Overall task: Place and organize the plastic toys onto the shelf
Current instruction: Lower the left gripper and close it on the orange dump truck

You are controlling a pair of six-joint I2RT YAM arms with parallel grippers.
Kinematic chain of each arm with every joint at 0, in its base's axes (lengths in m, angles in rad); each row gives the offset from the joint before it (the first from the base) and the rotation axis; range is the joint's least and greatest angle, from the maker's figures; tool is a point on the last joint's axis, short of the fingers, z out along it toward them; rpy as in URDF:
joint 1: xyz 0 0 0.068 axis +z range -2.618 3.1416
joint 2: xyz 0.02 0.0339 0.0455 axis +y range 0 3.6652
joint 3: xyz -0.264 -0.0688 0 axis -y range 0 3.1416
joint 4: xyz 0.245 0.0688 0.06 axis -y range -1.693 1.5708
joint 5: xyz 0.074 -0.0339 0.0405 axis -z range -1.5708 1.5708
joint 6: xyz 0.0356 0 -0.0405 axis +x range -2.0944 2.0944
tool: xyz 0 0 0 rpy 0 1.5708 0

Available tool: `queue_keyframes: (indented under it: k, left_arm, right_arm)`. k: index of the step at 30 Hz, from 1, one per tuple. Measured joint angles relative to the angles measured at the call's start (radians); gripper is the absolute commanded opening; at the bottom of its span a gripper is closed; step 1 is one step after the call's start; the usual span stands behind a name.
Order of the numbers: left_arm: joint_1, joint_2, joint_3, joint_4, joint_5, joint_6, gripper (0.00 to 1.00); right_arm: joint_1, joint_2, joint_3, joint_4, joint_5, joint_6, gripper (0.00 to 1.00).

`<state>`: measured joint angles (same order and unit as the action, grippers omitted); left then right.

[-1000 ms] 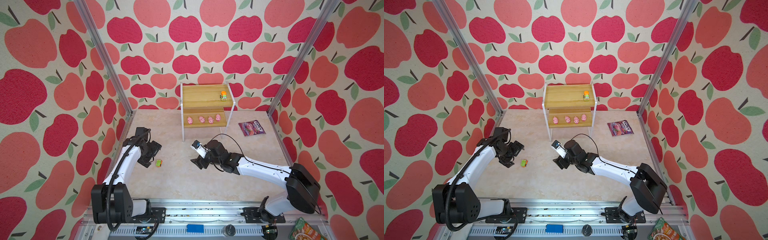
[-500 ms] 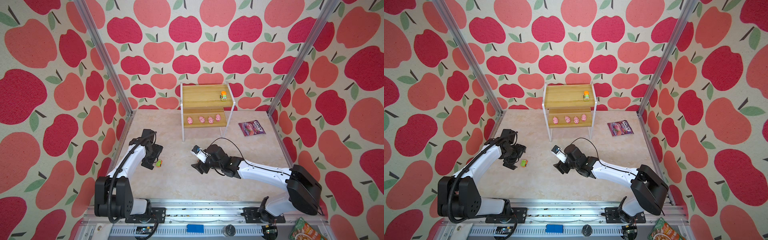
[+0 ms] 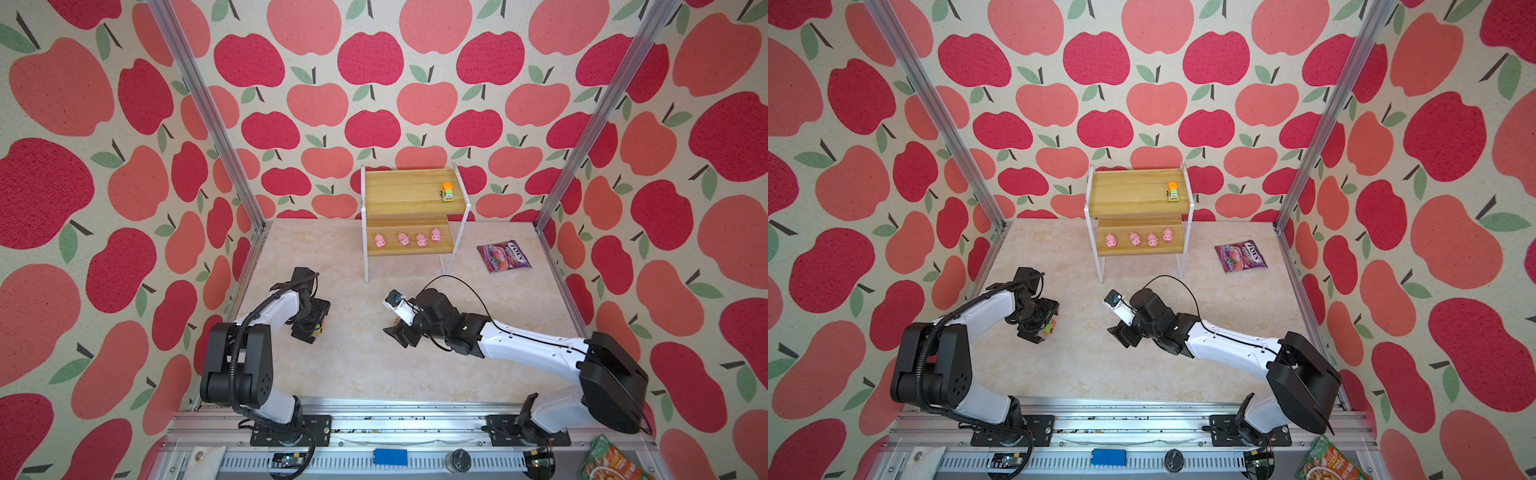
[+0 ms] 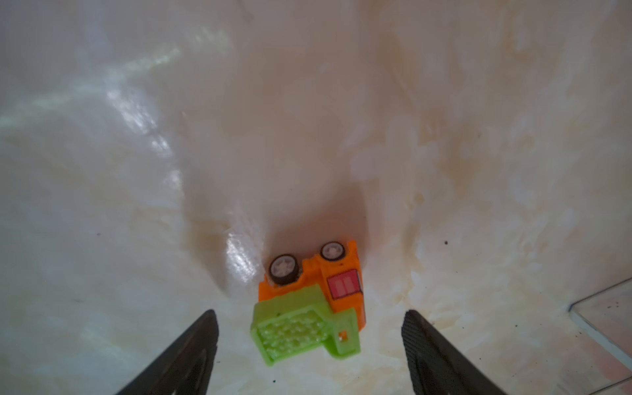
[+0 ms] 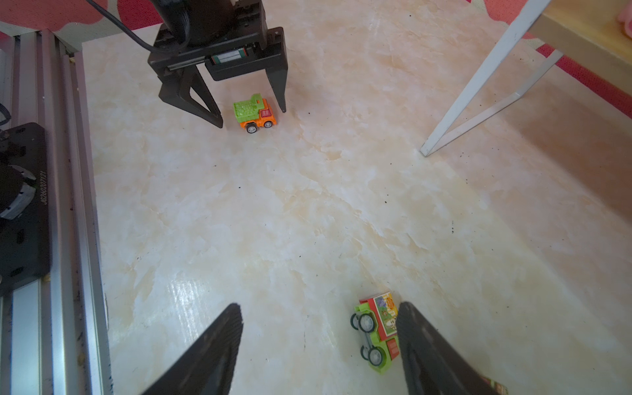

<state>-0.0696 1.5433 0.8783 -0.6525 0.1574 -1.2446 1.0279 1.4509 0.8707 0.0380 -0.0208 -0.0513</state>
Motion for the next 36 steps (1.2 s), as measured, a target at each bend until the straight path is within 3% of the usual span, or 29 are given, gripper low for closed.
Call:
queue_keyframes:
  k: [20, 29, 36]
  left_arm:
    - [0.028, 0.017, -0.027, 0.062, -0.004, 0.062, 0.56]
    - [0.016, 0.017, 0.007, 0.067, 0.019, 0.276, 0.58]
    - [-0.093, 0.024, 0.069, 0.101, 0.090, 0.477, 0.58]
  right_arm:
    - [0.013, -0.003, 0.000, -0.050, 0.023, 0.019, 0.71]
    - [0.013, -0.045, 0.000, -0.066, 0.053, 0.019, 0.71]
    - [0.006, -0.085, -0.028, -0.073, 0.089, 0.027, 0.71]
